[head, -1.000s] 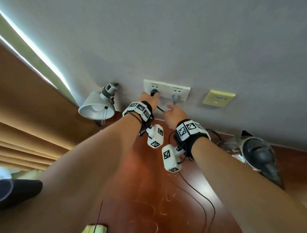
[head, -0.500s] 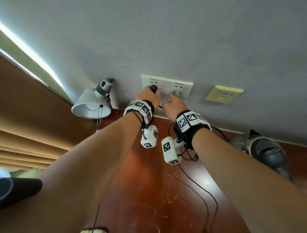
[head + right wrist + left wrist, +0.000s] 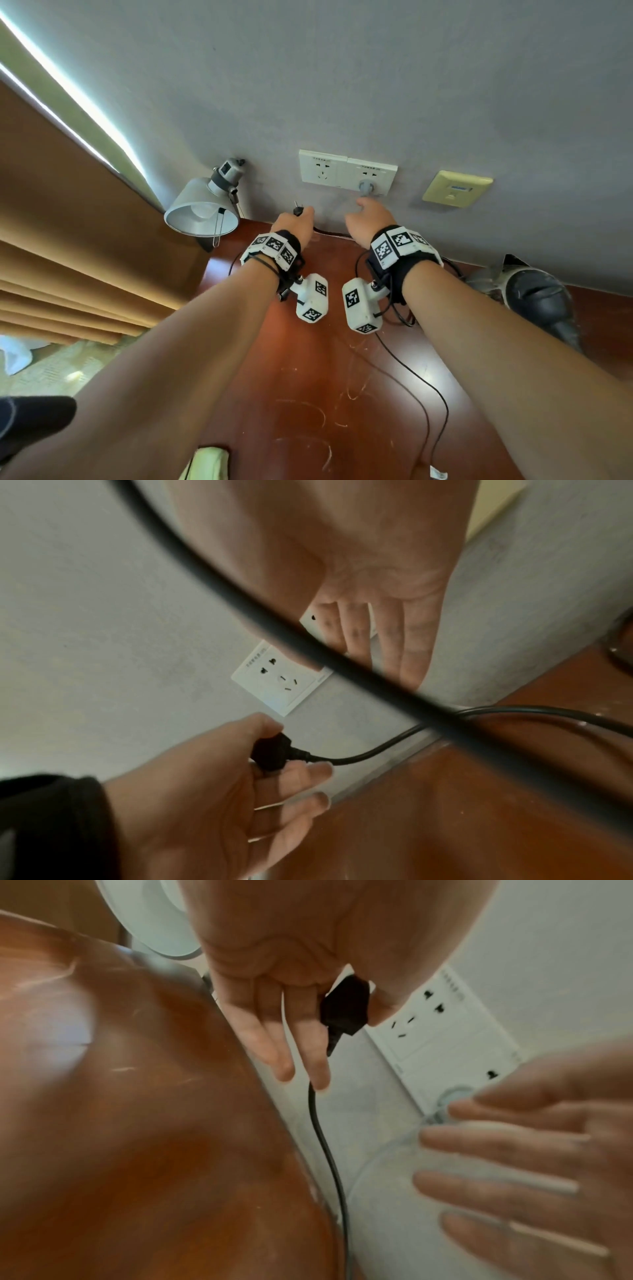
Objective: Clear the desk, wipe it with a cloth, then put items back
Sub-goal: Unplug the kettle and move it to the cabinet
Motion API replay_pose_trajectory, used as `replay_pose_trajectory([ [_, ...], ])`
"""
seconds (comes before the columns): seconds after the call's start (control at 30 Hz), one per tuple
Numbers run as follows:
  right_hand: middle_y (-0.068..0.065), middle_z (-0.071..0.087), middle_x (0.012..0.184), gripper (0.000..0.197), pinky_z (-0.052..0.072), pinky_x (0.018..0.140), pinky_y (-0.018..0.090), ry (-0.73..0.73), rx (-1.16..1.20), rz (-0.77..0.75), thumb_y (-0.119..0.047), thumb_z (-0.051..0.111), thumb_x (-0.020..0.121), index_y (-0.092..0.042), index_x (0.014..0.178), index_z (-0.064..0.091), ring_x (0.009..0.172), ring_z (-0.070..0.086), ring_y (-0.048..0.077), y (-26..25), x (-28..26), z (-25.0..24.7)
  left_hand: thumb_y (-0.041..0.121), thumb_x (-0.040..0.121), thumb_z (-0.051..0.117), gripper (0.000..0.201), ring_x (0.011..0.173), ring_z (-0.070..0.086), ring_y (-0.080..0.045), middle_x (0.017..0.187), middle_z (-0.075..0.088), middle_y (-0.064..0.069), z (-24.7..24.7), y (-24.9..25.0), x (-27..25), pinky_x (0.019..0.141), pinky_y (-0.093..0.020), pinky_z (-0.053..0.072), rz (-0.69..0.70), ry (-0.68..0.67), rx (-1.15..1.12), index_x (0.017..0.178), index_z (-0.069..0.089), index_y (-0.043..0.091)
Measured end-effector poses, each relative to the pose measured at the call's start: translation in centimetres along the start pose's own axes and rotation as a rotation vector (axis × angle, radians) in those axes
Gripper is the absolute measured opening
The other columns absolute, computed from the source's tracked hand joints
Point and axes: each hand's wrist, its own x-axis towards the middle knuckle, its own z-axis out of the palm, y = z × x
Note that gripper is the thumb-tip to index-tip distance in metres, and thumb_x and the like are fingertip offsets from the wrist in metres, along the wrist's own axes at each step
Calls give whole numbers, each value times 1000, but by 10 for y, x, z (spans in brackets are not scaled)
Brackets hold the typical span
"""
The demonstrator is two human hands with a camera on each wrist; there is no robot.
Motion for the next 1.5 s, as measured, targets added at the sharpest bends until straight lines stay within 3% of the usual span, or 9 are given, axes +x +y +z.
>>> replay_pose_trajectory([
  [0.37, 12, 50, 145, 45, 41, 105, 37, 149, -33, -3, -27, 44, 99, -14, 142, 48, 130, 49, 33, 26, -67, -47, 41, 95, 45, 45, 66, 69, -23, 87, 76, -9, 22, 19, -79, 49, -24, 54, -118, -84, -414, 116, 60, 4],
  [0.7, 14, 51, 144, 41, 38, 105, 37, 335, -47, 106, -19, 49, 96, -13, 137, 53, 131, 49, 36, 97, -126, -99, 46, 95, 52, 46, 61, 62, -17, 81, 75, -4, 75, 25, -141, 59, -26, 52, 9, -103, -364, 115, 63, 6],
  [0.87, 16, 62, 130, 35, 44, 90, 36, 461, -99, 174, -24, 50, 95, -10, 124, 62, 118, 57, 38, 143, -147, -124, 44, 94, 57, 32, 61, 62, -15, 80, 75, -3, 113, 26, -172, 65, -28, 56, 32, -161, -297, 94, 60, 12],
  [0.97, 20, 54, 139, 48, 43, 102, 43, 493, -78, 234, -33, 51, 96, -11, 138, 51, 127, 49, 40, 173, -156, -135, 43, 94, 62, 29, 68, 64, -14, 81, 74, 1, 139, 23, -190, 70, -28, 58, 76, -213, -258, 90, 62, 15],
  [1.07, 20, 44, 144, 67, 41, 106, 48, 456, -26, 278, -49, 59, 90, -14, 144, 40, 133, 42, 41, 204, -164, -137, 47, 92, 65, 29, 67, 62, -15, 80, 71, 2, 168, 17, -211, 71, -30, 58, 129, -268, -209, 87, 60, 18],
  [1.17, 14, 53, 134, 91, 47, 100, 43, 289, 57, 283, -59, 74, 76, -14, 144, 34, 122, 53, 37, 228, -170, -133, 59, 82, 69, 46, 69, 68, -16, 85, 74, 2, 197, 8, -223, 78, -33, 61, 166, -252, -160, 96, 67, 16],
  [1.27, 8, 58, 114, 89, 53, 83, 39, 166, 136, 280, -43, 84, 73, -15, 140, 32, 98, 62, 32, 245, -171, -129, 62, 76, 70, 43, 82, 74, -21, 87, 76, 1, 219, 1, -228, 85, -41, 61, 178, -202, -116, 86, 66, 20],
  [1.37, 15, 60, 121, 79, 56, 88, 47, 182, 144, 269, -18, 78, 74, -17, 137, 30, 103, 63, 37, 254, -167, -128, 66, 61, 74, 51, 85, 74, -22, 86, 77, 1, 236, -4, -229, 87, -42, 60, 168, -154, -110, 85, 69, 22],
  [1.5, 16, 59, 126, 85, 55, 92, 49, 131, 230, 226, -17, 69, 78, -18, 149, 22, 107, 64, 39, 262, -161, -133, 76, 45, 73, 69, 86, 74, -24, 85, 77, 2, 258, -18, -210, 85, -46, 60, 170, -60, -78, 89, 74, 23],
])
